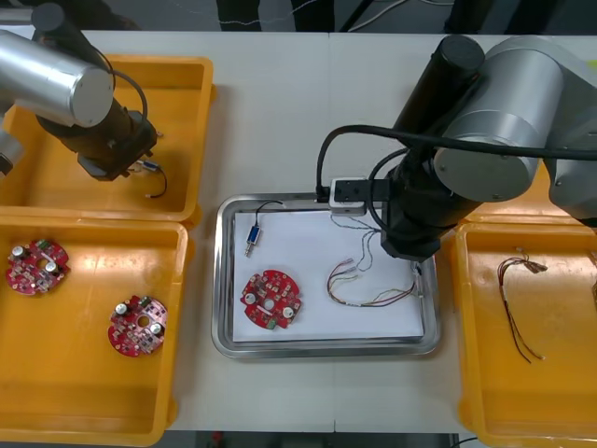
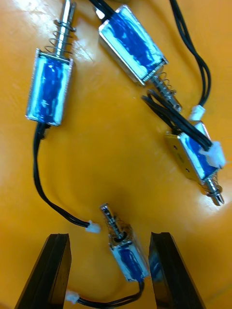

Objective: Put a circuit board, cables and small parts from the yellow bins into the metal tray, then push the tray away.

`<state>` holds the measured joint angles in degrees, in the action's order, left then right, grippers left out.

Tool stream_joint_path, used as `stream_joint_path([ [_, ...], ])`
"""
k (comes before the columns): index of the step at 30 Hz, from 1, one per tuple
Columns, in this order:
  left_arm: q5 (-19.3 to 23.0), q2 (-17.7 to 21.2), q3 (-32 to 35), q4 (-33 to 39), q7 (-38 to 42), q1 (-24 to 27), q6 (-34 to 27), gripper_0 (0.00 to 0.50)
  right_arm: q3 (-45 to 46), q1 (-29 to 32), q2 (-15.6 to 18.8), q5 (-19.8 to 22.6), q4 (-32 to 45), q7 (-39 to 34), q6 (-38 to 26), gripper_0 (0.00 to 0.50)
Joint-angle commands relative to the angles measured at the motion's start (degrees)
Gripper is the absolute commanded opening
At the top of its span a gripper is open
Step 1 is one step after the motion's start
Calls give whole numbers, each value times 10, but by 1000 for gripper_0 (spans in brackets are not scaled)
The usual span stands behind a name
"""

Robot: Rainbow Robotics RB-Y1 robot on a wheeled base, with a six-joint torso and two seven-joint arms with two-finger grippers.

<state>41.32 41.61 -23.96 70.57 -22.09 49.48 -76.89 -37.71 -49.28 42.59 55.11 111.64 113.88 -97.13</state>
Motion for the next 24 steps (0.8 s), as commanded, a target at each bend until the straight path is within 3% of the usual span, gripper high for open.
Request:
stream_joint_path([
  [1, -7, -17, 8, 2, 47, 32, 6, 477, -44, -41, -8, -10, -22, 45, 35, 0],
  [14, -14, -25, -39, -10, 64, 33, 19, 476, -128, -68, -10, -79, -69, 95, 99, 0],
  [22, -19, -29, -46, -13, 66, 33, 23, 477, -136, -68, -23, -94, -104, 100, 121, 0],
  [23, -19, -29, -45, -14, 66, 32, 23, 460, -140, -67, -25, -100, -107, 100, 125, 0],
  [24, -19, -29, -45, -13, 66, 32, 23, 398, -141, -68, -25, -103, -108, 100, 128, 0],
])
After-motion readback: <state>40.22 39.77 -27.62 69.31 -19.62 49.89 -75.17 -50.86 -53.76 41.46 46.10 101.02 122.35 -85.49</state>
